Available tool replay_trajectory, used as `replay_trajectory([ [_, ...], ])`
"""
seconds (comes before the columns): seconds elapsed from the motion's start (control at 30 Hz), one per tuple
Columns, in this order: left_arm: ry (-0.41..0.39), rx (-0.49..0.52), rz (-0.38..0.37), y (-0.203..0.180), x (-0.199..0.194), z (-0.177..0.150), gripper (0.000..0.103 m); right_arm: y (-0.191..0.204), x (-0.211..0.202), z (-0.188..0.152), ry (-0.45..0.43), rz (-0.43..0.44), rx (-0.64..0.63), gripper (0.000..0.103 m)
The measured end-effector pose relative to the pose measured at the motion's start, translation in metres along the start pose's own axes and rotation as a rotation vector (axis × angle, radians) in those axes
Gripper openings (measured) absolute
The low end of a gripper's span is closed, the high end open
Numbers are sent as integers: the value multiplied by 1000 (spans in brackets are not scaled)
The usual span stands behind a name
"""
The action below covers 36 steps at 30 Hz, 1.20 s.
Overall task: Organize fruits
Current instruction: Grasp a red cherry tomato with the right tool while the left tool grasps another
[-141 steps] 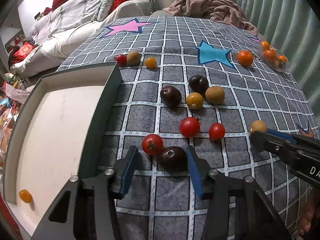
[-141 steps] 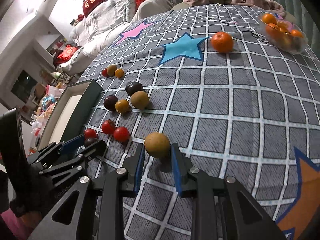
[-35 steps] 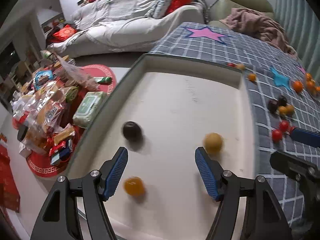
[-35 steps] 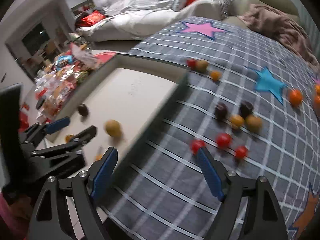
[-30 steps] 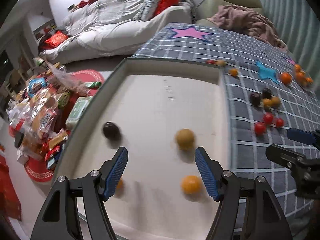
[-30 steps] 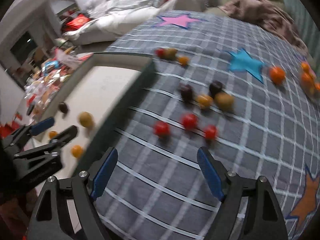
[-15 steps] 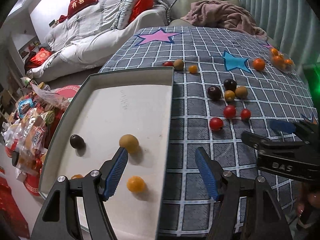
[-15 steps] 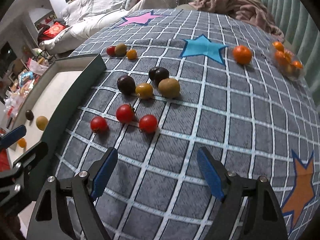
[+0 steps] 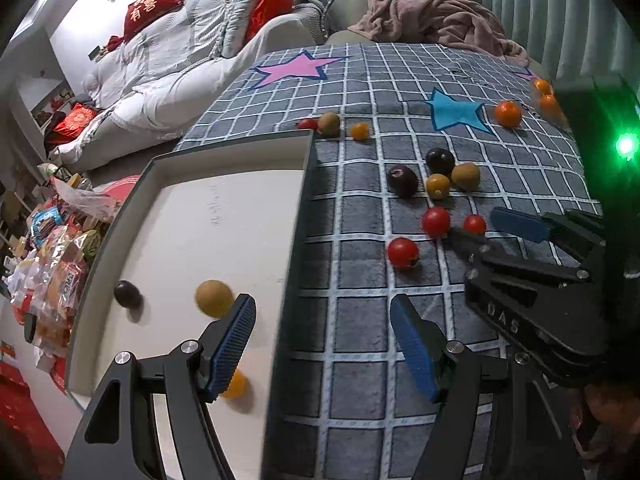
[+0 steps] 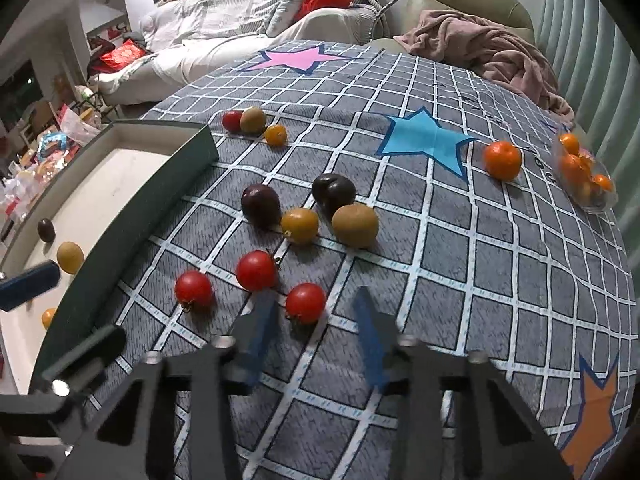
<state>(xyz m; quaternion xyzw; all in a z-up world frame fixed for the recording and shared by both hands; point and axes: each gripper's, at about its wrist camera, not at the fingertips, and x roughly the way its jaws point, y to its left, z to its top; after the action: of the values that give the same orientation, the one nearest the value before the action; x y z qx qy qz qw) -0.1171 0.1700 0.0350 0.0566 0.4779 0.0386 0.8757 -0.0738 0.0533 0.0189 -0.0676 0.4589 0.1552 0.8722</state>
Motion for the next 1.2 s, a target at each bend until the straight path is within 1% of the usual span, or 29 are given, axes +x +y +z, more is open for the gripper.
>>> replay_trajectory([
  [0.03,1,3,-1,-3,1,1,71,-4,-1,0,-3,7,10,27],
  [0.1,3,6,-6,-9,4,2,71,-11,-2,-1,-7,18,30,21],
  [0.2,-3,13,20,-16,8,5,71,-25,-4,-3,-14,19,66,21],
  [0.37,-4,15,20,-26,10,12,71,-43,-8,-8,-22,4,101,21],
  [0.43,-22,22,39,-29,6,12,71,-51,-9,-9,-24,3,116,21],
  [0.5,-65,51,52,-36,-3,11,71,-56,-10,-10,-26,0,123,21],
  [0.57,-76,78,32,-43,-5,13,71,-60,-11,-11,-27,-1,127,21],
  [0.63,-53,82,-4,-50,-1,17,71,-63,-12,-12,-27,0,134,21],
  [0.7,-11,55,-36,-54,12,21,71,-64,-13,-13,-26,0,138,21],
  [0.73,-5,48,-35,-54,16,22,71,-65,-13,-13,-26,1,138,21],
  [0.83,21,41,0,-53,32,21,71,-65,-16,-16,-27,5,136,21],
  [0.93,17,-2,-22,-44,38,22,71,-66,-15,-16,-29,14,140,21],
  [1.07,9,-16,-38,-43,41,24,71,-67,-16,-17,-30,15,140,21],
  [1.1,8,-19,-41,-43,41,24,70,-67,-16,-16,-29,16,141,21],
  [1.13,8,-28,-65,-42,41,23,66,-67,-16,-16,-28,18,142,21],
  [1.17,10,-38,-101,-40,42,24,53,-67,-16,-16,-28,18,143,21],
  [1.2,7,-39,-110,-41,41,23,47,-67,-16,-17,-29,18,143,21],
])
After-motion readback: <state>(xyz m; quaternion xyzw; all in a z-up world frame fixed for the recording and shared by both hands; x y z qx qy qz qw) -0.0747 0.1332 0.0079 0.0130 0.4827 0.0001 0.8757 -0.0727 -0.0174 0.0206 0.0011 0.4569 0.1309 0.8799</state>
